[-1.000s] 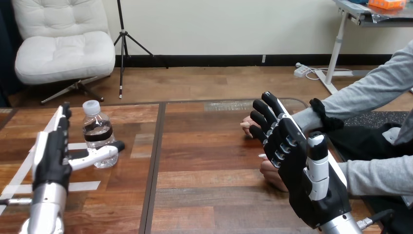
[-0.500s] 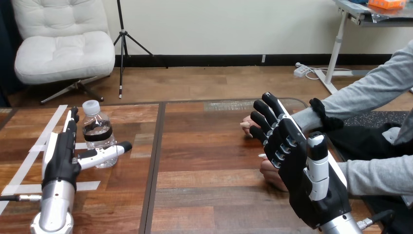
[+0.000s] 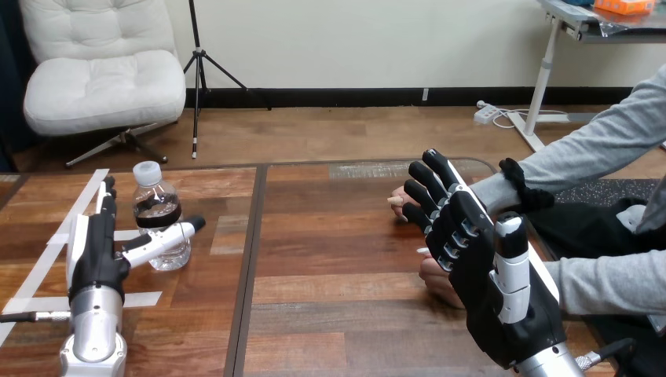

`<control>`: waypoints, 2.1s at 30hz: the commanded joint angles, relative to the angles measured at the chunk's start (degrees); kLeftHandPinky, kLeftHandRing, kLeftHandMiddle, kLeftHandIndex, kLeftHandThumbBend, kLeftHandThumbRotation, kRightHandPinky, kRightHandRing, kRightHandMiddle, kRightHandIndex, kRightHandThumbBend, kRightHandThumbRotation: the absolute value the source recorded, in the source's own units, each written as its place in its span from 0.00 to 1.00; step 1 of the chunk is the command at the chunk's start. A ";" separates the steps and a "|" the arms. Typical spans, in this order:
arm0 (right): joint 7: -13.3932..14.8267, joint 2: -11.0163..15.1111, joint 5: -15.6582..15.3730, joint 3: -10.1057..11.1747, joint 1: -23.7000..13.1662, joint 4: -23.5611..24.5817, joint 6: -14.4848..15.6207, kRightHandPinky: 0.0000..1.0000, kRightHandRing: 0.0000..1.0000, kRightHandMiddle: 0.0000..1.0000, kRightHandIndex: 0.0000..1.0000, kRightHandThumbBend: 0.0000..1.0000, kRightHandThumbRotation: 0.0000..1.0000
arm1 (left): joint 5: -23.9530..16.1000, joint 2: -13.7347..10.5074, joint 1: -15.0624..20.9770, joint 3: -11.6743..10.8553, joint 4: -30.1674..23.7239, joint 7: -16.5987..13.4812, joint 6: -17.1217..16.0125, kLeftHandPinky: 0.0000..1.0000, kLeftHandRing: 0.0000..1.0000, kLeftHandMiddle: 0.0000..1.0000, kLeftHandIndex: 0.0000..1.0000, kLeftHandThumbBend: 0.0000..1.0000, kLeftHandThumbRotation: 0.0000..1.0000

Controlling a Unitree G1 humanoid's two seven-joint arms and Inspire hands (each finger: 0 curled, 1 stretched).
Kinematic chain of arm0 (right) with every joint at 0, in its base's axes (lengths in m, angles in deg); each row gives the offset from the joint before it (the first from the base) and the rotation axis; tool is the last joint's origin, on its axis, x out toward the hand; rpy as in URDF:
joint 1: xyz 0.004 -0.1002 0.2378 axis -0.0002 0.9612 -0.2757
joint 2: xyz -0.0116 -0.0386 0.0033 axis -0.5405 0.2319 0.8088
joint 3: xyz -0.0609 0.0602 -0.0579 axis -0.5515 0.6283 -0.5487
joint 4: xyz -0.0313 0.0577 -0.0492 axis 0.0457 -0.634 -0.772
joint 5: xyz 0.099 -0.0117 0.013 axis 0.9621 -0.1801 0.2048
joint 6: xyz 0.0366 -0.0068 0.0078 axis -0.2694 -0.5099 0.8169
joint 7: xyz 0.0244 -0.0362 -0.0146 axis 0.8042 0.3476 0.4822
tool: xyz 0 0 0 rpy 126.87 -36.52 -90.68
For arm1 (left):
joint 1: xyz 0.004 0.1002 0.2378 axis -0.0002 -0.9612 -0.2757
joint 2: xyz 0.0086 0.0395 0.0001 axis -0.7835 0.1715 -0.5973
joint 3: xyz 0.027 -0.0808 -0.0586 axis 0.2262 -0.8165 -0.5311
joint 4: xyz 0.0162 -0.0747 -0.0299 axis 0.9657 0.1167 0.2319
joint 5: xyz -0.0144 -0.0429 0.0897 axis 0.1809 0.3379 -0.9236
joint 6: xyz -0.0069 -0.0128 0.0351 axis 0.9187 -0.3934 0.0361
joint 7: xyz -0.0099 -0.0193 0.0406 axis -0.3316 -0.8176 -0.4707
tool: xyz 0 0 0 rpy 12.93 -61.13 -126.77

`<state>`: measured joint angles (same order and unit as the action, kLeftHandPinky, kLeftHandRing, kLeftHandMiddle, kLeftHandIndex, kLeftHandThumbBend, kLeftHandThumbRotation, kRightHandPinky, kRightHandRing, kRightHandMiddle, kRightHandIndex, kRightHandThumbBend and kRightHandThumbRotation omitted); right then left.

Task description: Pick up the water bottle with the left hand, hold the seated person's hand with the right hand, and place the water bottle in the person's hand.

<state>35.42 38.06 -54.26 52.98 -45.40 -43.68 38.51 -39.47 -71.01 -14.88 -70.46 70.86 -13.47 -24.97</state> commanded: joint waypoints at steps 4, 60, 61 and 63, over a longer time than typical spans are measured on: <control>-0.33 0.43 0.46 0.31 -2.86 -0.42 -1.46 1.00 1.00 0.99 1.00 0.91 1.00 | -1.84 -0.01 6.50 1.64 2.12 -5.15 -1.42 0.97 1.00 1.00 1.00 1.00 0.30; -0.44 0.46 0.83 0.51 -2.71 -0.45 -1.21 1.00 1.00 1.00 1.00 0.93 1.00 | -1.35 -0.97 12.11 1.75 10.07 -13.10 -2.73 0.84 0.96 1.00 1.00 1.00 0.30; -0.47 0.44 0.91 0.51 -2.67 -0.41 -1.19 1.00 1.00 1.00 1.00 0.93 1.00 | -1.27 -0.96 12.22 1.68 10.20 -13.15 -2.71 0.84 0.96 1.00 1.00 1.00 0.30; -0.51 0.45 0.89 0.50 -2.63 -0.43 -1.33 1.00 1.00 0.99 1.00 0.93 1.00 | -0.99 -0.87 12.50 1.52 10.19 -13.01 -2.49 0.83 0.95 1.00 1.00 1.00 0.31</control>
<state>34.83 38.09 -53.75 53.12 -45.46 -45.06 38.36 -40.84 -70.55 -8.15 -68.87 80.82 -26.42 -27.70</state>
